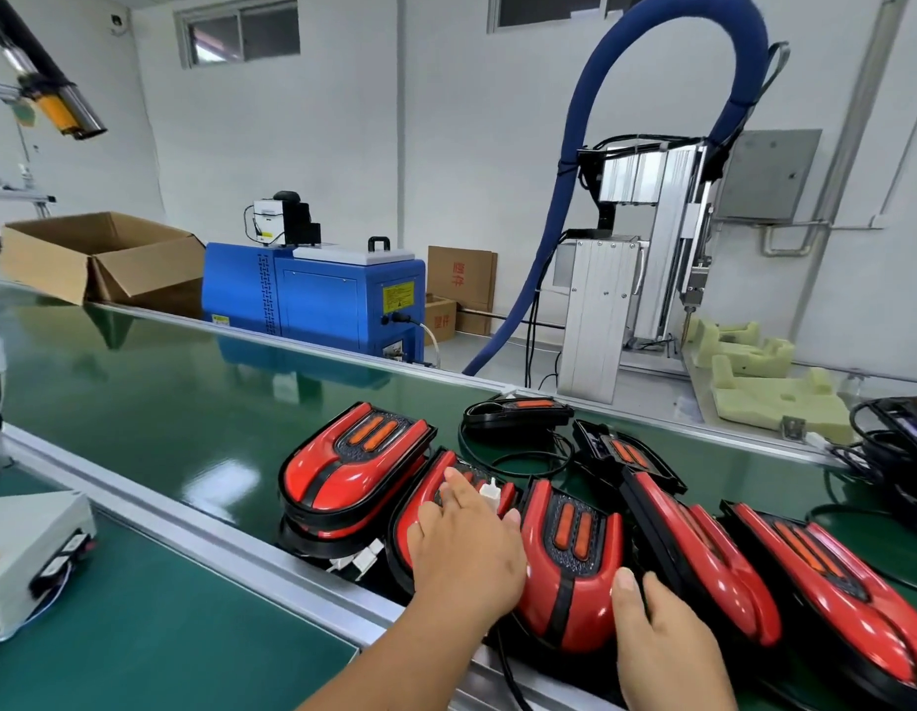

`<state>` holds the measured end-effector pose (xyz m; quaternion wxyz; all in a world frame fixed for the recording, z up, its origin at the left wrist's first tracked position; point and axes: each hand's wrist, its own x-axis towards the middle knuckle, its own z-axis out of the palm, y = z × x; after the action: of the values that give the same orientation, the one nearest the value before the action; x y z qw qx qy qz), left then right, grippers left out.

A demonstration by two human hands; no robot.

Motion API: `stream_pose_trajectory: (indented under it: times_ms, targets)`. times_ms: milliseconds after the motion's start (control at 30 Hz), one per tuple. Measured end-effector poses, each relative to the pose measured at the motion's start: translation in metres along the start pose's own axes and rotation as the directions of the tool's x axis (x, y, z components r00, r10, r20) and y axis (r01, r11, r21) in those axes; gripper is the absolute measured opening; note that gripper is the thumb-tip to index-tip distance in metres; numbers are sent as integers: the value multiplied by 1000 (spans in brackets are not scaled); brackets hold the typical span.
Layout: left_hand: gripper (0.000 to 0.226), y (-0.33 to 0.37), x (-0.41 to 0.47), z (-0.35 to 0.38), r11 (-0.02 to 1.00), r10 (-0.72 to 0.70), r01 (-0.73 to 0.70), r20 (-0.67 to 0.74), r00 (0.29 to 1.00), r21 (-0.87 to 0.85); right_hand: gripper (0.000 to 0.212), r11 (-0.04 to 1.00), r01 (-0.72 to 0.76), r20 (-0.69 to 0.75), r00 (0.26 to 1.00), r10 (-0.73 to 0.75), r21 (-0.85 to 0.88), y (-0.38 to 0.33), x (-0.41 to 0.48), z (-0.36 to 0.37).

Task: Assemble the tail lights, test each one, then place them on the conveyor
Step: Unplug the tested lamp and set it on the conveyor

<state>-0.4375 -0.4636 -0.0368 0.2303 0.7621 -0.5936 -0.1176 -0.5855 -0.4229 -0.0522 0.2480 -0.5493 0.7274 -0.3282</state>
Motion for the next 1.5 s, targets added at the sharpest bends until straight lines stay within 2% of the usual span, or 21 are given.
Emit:
stream_pose_trajectory:
  times_ms: [100,233,300,367,467,567,767,833,967,1133,1300,1400,1500]
  targets:
    - [86,-6,-5,-13,1000,-26,26,-25,999,-12,63,984,158,-89,982,-165,-80,-16,-20,-10]
    - [80,-16,-16,-41,999,-26,22,-91,996,-45,71,884,449,-205,885,-419,130,-65,-42,-2]
    - [77,-29,-20,-63,997,-28,18,-128,991,-77,52,805,558,-168,830,-532,204,-96,-46,16]
    - [77,-50,-25,-88,992,-31,11,-153,988,-128,31,733,620,-49,772,-634,279,-131,-50,39]
    - [72,-95,-40,-132,968,-130,73,-231,964,-241,35,653,616,52,709,-703,441,-182,-70,76]
    - [62,-146,-70,-176,924,-276,137,-377,884,-356,39,606,558,175,637,-751,567,-222,-108,114]
    - [48,-234,-149,-238,896,-432,252,-591,681,-366,38,475,593,308,366,-878,650,-272,-212,173]
    - [45,-254,-178,-250,872,-484,280,-625,613,-401,38,425,605,324,275,-905,673,-284,-249,186]
    - [38,-296,-234,-269,810,-586,337,-670,456,-480,39,351,585,336,139,-931,731,-299,-321,207]
    - [40,-344,-288,-272,722,-691,315,-669,275,-616,40,297,595,391,-31,-920,747,-301,-394,241]
    - [40,-384,-311,-247,644,-764,279,-619,182,-712,37,319,622,502,-140,-853,715,-285,-428,282]
    - [42,-401,-309,-242,648,-754,347,-635,168,-678,40,313,665,535,-155,-830,678,-280,-430,301]
    - [44,-409,-304,-245,659,-734,398,-661,156,-638,40,278,647,528,-228,-818,710,-278,-429,314]
